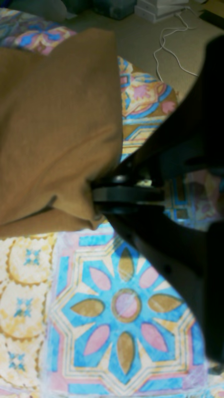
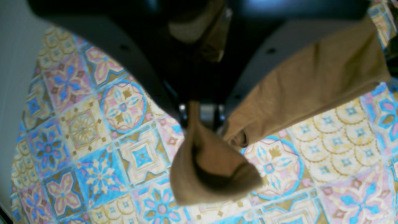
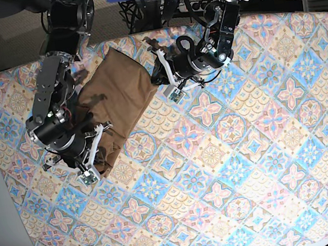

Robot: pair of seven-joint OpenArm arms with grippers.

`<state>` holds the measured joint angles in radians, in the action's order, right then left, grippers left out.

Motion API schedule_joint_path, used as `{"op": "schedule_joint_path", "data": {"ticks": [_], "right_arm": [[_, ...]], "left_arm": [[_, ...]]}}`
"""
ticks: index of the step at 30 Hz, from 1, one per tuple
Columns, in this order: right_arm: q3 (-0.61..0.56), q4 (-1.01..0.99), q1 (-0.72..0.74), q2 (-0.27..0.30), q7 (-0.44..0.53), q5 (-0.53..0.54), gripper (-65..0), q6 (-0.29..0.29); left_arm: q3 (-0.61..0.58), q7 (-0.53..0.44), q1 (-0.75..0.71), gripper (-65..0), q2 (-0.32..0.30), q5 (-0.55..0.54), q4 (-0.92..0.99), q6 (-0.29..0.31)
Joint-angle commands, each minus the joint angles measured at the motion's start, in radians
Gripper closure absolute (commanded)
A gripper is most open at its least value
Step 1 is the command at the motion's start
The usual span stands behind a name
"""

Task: Layout the t-shirt on the table in an organized manner, then fold the t-shirt properly
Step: 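Bring both grippers together on the bundle and press it flat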

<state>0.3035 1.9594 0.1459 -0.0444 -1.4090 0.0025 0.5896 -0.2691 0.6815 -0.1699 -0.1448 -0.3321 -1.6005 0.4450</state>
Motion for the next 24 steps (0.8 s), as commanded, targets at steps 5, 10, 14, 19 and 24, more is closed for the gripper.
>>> {"op": "schedule_joint_path", "data": {"ticks": [5, 10, 14, 19, 24], "right_arm": [[-0.007, 0.019, -0.042, -0.065, 0.013, 0.012, 0.0, -0.001], [-0.011, 0.019, -0.095, -0.101, 0.013, 0.012, 0.0, -0.001], [-0.043, 0.019, -0.131, -0.101, 0.013, 0.014, 0.0, -0.001], [-0.114, 0.019, -0.187, -0.104, 0.013, 0.014, 0.0, -0.001], [-0.188, 0.019, -0.245, -0.107, 0.013, 0.014, 0.0, -0.001]], "left_arm": [[0.001, 0.002, 0.008, 0.0, -0.002, 0.009, -0.008, -0.002], [0.001, 0.002, 0.008, 0.0, 0.0, 0.009, -0.008, -0.002], [0.001, 0.002, 0.008, 0.0, 0.0, 0.009, -0.007, -0.002], [0.001, 0.001, 0.008, 0.0, -0.002, 0.009, 0.025, -0.002], [0.0, 0.001, 0.008, 0.0, -0.002, 0.009, 0.033, -0.002]]}}
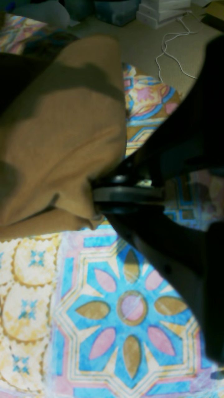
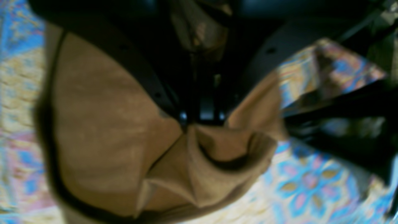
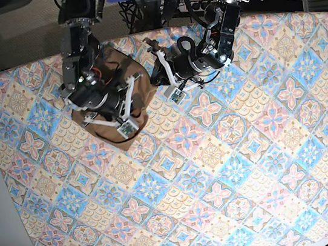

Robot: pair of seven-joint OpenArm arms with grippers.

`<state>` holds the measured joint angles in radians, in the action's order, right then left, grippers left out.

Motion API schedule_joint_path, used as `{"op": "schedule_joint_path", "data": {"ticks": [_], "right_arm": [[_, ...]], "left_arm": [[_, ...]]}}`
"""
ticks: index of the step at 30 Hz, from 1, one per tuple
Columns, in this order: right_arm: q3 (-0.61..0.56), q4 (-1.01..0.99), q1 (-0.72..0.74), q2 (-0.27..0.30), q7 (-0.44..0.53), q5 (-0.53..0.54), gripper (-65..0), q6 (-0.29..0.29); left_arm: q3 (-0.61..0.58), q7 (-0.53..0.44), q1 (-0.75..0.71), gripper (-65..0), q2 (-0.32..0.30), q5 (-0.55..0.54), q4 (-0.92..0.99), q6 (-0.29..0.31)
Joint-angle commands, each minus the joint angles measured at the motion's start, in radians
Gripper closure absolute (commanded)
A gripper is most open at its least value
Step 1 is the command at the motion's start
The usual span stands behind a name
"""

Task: Layout the t-shirt on the table in an organized manner, then fold the t-shirt properly
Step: 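Bring both grippers together on the bundle and press it flat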

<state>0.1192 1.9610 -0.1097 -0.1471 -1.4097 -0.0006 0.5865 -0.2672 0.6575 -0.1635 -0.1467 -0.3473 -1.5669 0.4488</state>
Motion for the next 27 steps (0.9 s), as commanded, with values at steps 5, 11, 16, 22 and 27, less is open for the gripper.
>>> {"op": "schedule_joint_path", "data": {"ticks": [5, 11, 16, 22, 27], "right_arm": [[-0.066, 0.018, -0.043, -0.004, 0.013, 0.017, 0.0, 0.002], [-0.069, 0.016, -0.072, -0.001, 0.013, 0.017, 0.0, 0.002], [-0.072, 0.015, -0.103, 0.001, 0.013, 0.017, 0.0, 0.002], [-0.074, 0.013, -0.134, 0.001, 0.013, 0.017, 0.0, 0.002], [-0.069, 0.013, -0.134, 0.001, 0.013, 0.017, 0.0, 0.002]], "left_arm": [[-0.004, 0.023, 0.002, 0.0, 0.0, 0.023, 0.0, -0.006], [-0.004, 0.023, -0.005, 0.0, 0.0, 0.023, -0.004, -0.006], [-0.007, 0.023, -0.008, 0.0, 0.0, 0.023, -0.007, -0.006], [-0.007, 0.023, -0.008, 0.0, 0.0, 0.023, -0.007, -0.006], [-0.008, 0.026, -0.008, 0.0, 0.003, 0.021, -0.007, -0.006]]}}
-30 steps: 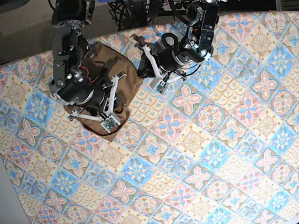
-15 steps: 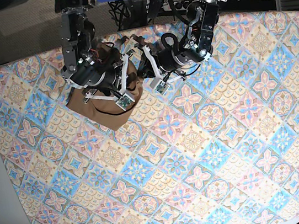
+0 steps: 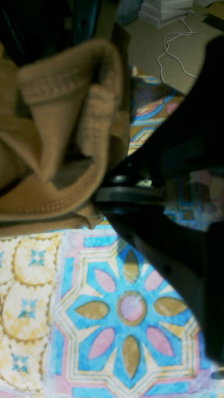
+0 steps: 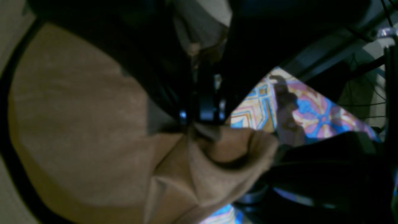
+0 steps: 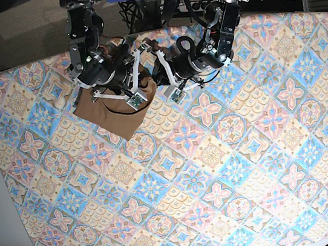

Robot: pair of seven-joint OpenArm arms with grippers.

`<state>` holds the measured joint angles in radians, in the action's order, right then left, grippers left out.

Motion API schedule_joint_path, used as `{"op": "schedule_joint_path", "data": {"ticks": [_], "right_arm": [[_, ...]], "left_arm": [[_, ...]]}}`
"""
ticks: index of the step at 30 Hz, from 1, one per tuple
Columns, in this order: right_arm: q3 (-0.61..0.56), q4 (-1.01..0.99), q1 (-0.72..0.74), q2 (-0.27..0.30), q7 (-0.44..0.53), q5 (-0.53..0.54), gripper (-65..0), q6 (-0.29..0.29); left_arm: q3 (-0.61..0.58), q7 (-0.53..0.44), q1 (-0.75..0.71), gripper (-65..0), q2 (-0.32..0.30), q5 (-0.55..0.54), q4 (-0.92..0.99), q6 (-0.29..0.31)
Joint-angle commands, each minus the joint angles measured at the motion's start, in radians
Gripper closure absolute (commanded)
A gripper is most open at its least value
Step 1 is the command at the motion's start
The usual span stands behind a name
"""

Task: Layout the t-shirt on the table in an organized manner, then fold the t-shirt properly
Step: 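Bring both grippers together on the bundle and press it flat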

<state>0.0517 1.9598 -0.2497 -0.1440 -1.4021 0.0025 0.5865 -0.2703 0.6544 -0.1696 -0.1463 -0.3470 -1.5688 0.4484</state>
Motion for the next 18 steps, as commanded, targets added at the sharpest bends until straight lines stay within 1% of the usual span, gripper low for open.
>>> {"op": "schedule_joint_path", "data": {"ticks": [1, 2, 4, 6, 8, 9, 11, 12, 16, 18], "right_arm": [[-0.002, 0.014, 0.006, -0.003, 0.006, 0.014, 0.0, 0.002], [-0.002, 0.014, 0.005, -0.003, 0.006, 0.014, 0.0, 0.002], [-0.003, 0.014, 0.005, -0.003, 0.006, 0.015, -4.9, 0.003], [-0.006, 0.014, 0.006, -0.003, 0.006, 0.015, -8.0, 0.008], [-0.006, 0.014, 0.008, -0.003, 0.006, 0.02, -8.6, 0.01], [-0.006, 0.014, 0.013, -0.003, 0.006, 0.038, -8.7, 0.01], [-0.003, 0.014, 0.022, 0.001, 0.006, 0.12, -8.8, 0.01], [-0.003, 0.014, 0.023, 0.013, 0.006, 0.162, -8.8, 0.01], [0.004, 0.013, 0.034, 0.036, 0.006, 0.399, -8.8, 0.003], [0.038, 0.013, 0.034, 0.054, 0.006, 0.509, -8.8, 0.0]], "left_arm": [[-0.005, 0.031, -0.002, 0.0, 0.003, 0.021, -0.005, -0.006], [-0.005, 0.031, -0.002, 0.0, 0.003, 0.021, -0.005, -0.006], [-0.005, 0.031, -0.002, 0.0, 0.003, 0.021, -0.005, -0.006], [-0.005, 0.032, -0.002, 0.0, 0.003, 0.021, -0.005, -0.006], [-0.005, 0.032, -0.002, 0.0, 0.0, 0.021, -0.005, -0.006], [-0.005, 0.032, -0.003, 0.0, 0.0, 0.021, -0.005, -0.006], [-0.005, 0.032, -0.003, 0.0, 0.0, 0.021, -0.005, -0.006], [-0.005, 0.032, -0.003, 0.0, -0.002, 0.021, -0.005, -0.006], [-0.005, 0.032, -0.005, 0.0, -0.002, 0.021, -0.005, -0.006], [-0.005, 0.032, -0.017, 0.0, -0.002, 0.021, -0.006, -0.006]]}}
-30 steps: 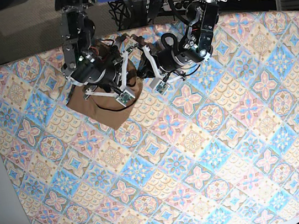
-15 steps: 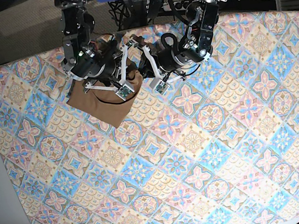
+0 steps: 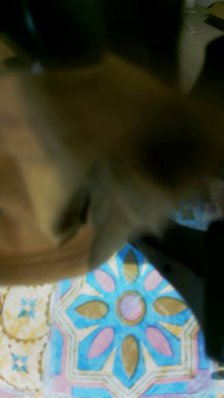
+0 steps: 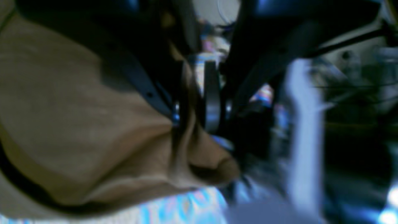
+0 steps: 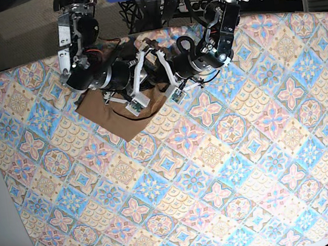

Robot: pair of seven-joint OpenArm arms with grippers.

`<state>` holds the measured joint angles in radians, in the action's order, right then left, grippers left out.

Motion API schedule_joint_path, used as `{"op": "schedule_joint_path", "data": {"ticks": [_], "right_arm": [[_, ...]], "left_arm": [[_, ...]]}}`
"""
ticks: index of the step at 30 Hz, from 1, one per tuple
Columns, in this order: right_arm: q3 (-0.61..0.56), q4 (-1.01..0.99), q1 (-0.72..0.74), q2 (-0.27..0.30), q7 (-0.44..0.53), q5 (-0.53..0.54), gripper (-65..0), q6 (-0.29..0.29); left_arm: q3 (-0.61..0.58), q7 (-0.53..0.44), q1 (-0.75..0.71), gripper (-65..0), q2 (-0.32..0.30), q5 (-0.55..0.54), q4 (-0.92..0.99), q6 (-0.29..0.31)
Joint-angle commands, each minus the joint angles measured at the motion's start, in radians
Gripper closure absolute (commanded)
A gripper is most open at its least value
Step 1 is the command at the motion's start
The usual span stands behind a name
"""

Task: Layout the t-shirt on the table in an organized manner, then fold the t-shirt properly
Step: 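Bring both grippers together on the bundle and press it flat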

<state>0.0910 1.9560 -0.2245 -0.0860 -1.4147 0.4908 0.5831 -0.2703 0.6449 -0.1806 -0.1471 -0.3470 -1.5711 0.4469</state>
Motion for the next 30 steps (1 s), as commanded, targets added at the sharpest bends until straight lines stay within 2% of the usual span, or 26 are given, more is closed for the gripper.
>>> {"op": "schedule_joint_path", "data": {"ticks": [1, 4, 7, 10, 15, 19, 24, 30], "right_arm": [[0.022, 0.016, 0.009, 0.005, 0.018, 0.064, -8.8, -0.005], [0.092, 0.015, 0.006, 0.025, 0.018, 0.184, -8.8, -0.09], [0.114, 0.013, 0.003, 0.068, 0.018, 0.283, -8.8, -0.226], [0.114, 0.013, 0.001, 0.104, 0.018, 0.346, -8.8, -0.298], [0.118, 0.013, 0.0, 0.104, 0.018, 0.417, -8.6, -0.3], [0.12, 0.013, 0.009, 0.104, 0.018, 0.414, -8.4, -0.302], [0.12, 0.013, 0.01, 0.108, 0.018, 0.406, -8.3, -0.302], [0.115, 0.01, 0.01, 0.174, 0.018, 0.406, -8.3, -0.302]], "left_arm": [[-0.005, 0.042, -0.006, 0.0, -0.001, 0.021, -0.004, -0.004], [-0.005, 0.042, -0.006, 0.0, -0.001, 0.021, -0.004, -0.004], [-0.005, 0.042, -0.013, -1.5, -0.001, 0.021, -0.004, -0.004], [-0.005, 0.042, -0.017, -1.6, -0.001, 0.021, -0.004, -0.004], [-0.005, 0.042, -0.024, -1.6, -0.001, 0.021, -0.035, -0.003], [-0.002, 0.042, -0.083, -1.5, -0.003, 0.022, -0.163, -0.003], [0.003, 0.04, -0.15, -1.5, -0.065, 0.021, -0.292, -0.003], [0.004, 0.036, -0.21, -1.5, -0.111, 0.015, -0.306, -0.003]]}}
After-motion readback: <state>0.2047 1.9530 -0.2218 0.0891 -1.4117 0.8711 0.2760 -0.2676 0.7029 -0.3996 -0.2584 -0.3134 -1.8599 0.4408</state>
